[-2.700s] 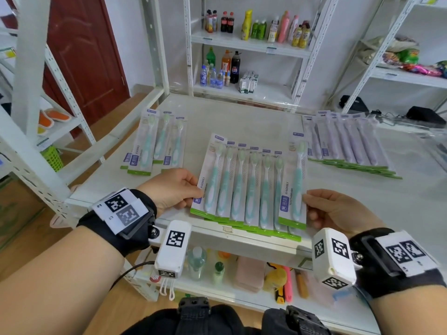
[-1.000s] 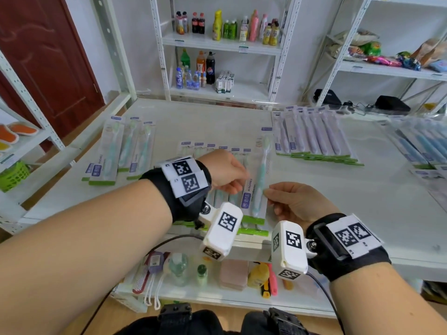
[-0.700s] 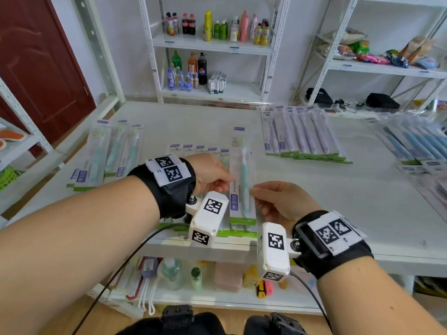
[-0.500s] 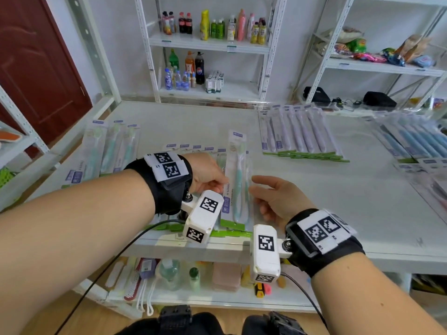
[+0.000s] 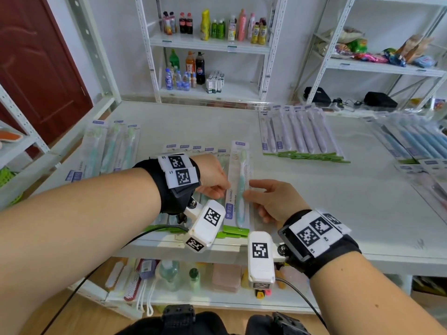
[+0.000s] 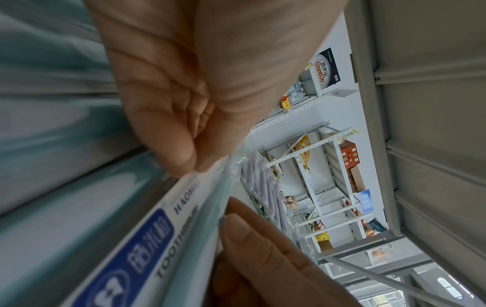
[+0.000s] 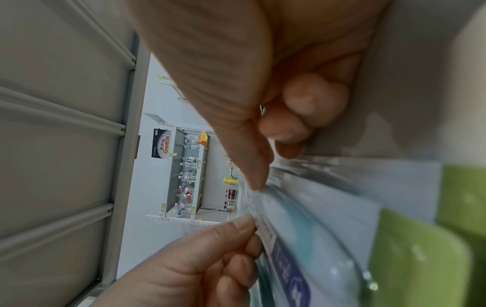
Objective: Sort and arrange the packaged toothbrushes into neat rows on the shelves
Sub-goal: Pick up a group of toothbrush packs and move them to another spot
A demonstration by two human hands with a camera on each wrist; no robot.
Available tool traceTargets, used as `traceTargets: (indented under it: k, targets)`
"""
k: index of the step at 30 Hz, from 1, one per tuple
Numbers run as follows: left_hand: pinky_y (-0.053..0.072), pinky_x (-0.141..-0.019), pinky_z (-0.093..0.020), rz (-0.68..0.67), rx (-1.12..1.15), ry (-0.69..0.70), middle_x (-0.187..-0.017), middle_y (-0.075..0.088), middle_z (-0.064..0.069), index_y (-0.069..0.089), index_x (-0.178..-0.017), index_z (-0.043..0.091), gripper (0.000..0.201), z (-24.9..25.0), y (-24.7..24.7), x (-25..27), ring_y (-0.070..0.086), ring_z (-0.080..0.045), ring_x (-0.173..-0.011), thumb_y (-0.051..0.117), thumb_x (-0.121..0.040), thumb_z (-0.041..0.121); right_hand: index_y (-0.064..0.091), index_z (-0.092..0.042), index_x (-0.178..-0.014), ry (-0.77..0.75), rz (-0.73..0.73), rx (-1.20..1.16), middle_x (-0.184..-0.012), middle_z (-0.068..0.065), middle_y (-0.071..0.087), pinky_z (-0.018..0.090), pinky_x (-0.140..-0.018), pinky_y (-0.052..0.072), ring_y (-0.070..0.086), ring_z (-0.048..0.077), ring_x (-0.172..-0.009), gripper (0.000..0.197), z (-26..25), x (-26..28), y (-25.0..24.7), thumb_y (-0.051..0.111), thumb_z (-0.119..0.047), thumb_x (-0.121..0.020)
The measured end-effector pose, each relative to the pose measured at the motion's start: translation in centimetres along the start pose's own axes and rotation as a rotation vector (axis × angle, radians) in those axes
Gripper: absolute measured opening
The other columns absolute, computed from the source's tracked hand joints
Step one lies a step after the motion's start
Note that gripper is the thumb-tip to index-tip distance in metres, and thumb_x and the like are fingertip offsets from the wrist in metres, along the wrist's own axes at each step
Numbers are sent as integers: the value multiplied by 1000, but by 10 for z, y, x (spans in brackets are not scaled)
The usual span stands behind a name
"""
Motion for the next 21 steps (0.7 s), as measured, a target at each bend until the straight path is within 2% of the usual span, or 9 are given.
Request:
traceTargets:
  k: [9, 16, 19, 21]
  targets:
    - [51, -45, -17, 21, -5, 42, -56, 62, -5, 64, -74, 3, 11, -2, 0, -3, 59, -8, -43, 66, -84, 4, 61, -24, -117, 4, -5, 18, -41, 0, 54, 19, -35, 37, 43, 13, -33, 39, -4, 1, 1, 74, -22, -79]
    - [51, -44, -17, 9, 18, 52, -56, 64, -5, 66, -86, 1, 5, -5, -9, -3, 59, -8, -43, 65, -85, 5, 62, -25, -113, 14, -3, -29, -46, 0, 56, 19, -36, 38, 46, 11, -35, 37, -4, 2, 0, 74, -22, -79]
    - [49, -42, -17, 7, 93, 84, -50, 63, -3, 63, -77, 4, 9, -11, -21, 2, 59, -8, -43, 64, -86, 2, 64, -26, -110, 35, -2, -84, -49, 1, 57, 19, -37, 38, 46, 12, -36, 33, -3, 2, -4, 74, -22, -79]
    - [48, -43, -16, 35, 146, 100, -53, 63, -4, 61, -73, 6, 13, -19, -35, 7, 58, -8, -44, 64, -85, 1, 66, -27, -106, 43, -9, -102, -51, 0, 57, 20, -37, 36, 45, 13, -36, 30, -4, 4, -9, 74, -24, -78]
Point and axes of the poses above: each hand's wrist, its own x-axis away from the middle knuckle, its own y-axis out of the palm, z = x × y, the point moved 1 cm from there along -x, towards the middle knuckle
